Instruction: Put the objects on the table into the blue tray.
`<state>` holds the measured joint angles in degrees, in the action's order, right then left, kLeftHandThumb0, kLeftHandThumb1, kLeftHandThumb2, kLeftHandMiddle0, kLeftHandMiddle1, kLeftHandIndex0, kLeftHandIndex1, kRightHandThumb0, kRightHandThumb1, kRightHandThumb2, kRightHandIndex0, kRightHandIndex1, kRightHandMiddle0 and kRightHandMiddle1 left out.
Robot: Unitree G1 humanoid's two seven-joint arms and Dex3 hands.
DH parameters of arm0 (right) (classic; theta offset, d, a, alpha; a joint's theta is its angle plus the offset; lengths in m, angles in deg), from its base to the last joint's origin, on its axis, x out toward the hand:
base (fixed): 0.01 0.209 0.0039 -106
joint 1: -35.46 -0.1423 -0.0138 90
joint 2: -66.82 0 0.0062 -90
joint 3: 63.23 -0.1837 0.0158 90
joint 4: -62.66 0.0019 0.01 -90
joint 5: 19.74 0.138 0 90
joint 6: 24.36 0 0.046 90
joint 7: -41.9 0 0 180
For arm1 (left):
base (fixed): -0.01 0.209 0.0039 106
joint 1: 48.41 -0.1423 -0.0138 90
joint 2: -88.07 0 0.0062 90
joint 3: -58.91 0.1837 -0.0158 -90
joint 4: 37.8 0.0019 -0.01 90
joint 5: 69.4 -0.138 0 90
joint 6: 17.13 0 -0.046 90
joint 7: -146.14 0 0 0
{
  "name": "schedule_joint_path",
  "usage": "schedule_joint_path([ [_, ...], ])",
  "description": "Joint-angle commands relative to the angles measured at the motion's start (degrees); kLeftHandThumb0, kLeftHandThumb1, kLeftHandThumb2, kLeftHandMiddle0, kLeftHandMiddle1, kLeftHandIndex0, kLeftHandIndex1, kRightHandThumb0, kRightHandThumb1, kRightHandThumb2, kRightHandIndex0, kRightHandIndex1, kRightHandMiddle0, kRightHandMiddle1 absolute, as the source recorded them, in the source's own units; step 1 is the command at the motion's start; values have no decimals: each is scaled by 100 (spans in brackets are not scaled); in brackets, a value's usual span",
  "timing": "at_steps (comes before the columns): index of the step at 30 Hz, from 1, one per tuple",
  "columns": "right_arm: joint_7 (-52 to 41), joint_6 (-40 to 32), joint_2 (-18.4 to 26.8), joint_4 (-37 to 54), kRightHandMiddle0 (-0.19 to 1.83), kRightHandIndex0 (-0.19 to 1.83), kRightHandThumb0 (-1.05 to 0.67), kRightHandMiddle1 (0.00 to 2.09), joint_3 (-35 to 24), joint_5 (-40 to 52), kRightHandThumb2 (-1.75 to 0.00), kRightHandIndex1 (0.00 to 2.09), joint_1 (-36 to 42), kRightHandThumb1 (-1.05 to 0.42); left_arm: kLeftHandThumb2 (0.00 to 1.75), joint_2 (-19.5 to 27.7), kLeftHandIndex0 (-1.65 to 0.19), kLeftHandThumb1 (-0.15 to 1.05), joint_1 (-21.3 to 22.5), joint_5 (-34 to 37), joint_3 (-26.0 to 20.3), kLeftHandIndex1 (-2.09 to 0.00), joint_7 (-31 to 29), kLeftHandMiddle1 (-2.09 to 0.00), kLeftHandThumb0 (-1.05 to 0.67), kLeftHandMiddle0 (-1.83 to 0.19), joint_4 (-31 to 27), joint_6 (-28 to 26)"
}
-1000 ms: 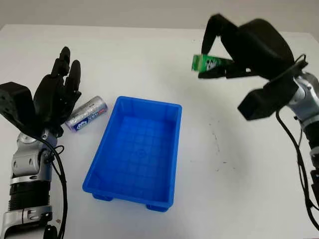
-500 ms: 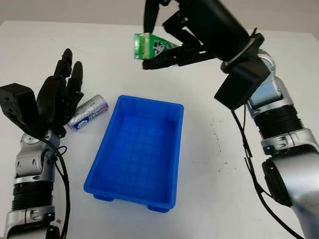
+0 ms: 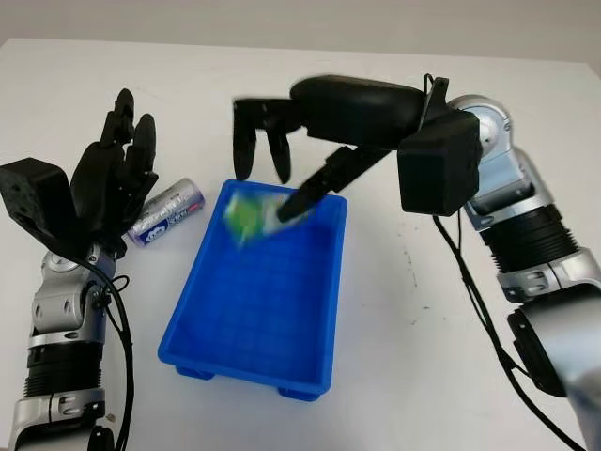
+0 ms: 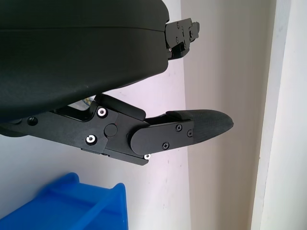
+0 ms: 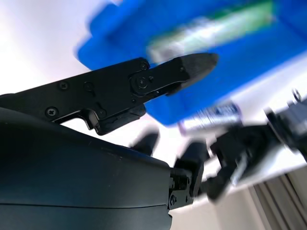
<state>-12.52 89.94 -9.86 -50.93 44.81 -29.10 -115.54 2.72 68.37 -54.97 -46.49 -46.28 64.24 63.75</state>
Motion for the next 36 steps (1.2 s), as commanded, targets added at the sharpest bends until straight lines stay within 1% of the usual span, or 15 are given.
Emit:
schedule_joint_path([
  [1,-128,-18,126,75,-19,-19,-82,7,13,-74,-11,2,-218,-105,55,-30,19,105,75,9,10,-4,-33,-2,-72,19,-1,77],
  [6,87,193,172,2,-19,-19,-84,0,-182,-102,-9,0,-239,-103,55,-28,19,105,99,0,31,-4,-42,-2,-72,19,9,47],
  [9,255,-212,117,16,-19,-19,-84,0,-464,158,-7,0,-174,-101,55,-41,19,105,98,-3,39,-4,-24,-3,-73,19,5,41],
  [10,380,-395,87,34,-19,-19,-86,0,-595,264,-10,0,-105,-103,55,-44,19,105,91,-9,43,-4,-8,-3,-73,19,-3,40],
  [11,555,-541,75,44,-19,-19,-87,0,-716,310,-16,0,-27,-104,55,-48,19,105,84,-10,44,-5,3,-3,-73,19,-9,40],
  [12,800,-543,80,3,-19,-19,-89,0,-815,272,-30,0,40,-104,54,-48,19,105,79,-20,49,-5,10,-4,-73,19,-7,57],
  [13,1060,-499,56,-98,-19,-19,-88,0,-917,252,-51,0,91,-105,54,-47,19,105,73,-24,51,-5,19,-4,-73,19,-13,60],
  [14,1285,-558,13,-216,-19,-19,-87,0,-1030,281,-63,0,128,-105,54,-45,19,105,69,-29,53,-5,30,-4,-73,19,-20,57],
  [17,1895,-1063,-61,-522,-19,-19,-87,0,-1318,324,-79,0,186,-105,54,-25,19,105,54,-29,54,-5,21,-4,-73,19,-19,63],
  [20,2366,-1839,-169,-834,-19,-19,-89,0,-1666,548,-81,0,237,-105,54,-18,19,105,47,-10,45,-5,6,-3,-74,19,-22,58],
  [23,2782,-2259,-245,-1274,-19,-19,-89,0,-2090,878,-79,0,438,-105,54,-13,19,105,41,5,38,-5,-10,-4,-74,19,-25,49],
  [25,2979,-2374,-284,-1414,-19,-19,-87,0,-2281,1033,-78,0,617,-105,54,-1,19,105,34,14,36,-5,-41,-4,-73,19,-18,54],
  [27,3130,-2554,-244,-1440,-19,-19,-83,0,-2366,1069,-81,0,837,-105,55,17,19,105,31,36,26,-5,-96,-3,-74,19,-1,57],
  [30,3202,-2758,-282,-1279,-19,-19,-83,0,-2496,1225,-82,0,1115,-105,54,33,19,105,54,18,19,-4,-116,-3,-74,19,49,53],
  [36,3464,-2843,-310,-1118,-19,-19,-79,0,-2513,1225,-83,0,1437,-105,54,52,19,105,89,24,13,-3,-157,-1,-73,19,127,77],
])
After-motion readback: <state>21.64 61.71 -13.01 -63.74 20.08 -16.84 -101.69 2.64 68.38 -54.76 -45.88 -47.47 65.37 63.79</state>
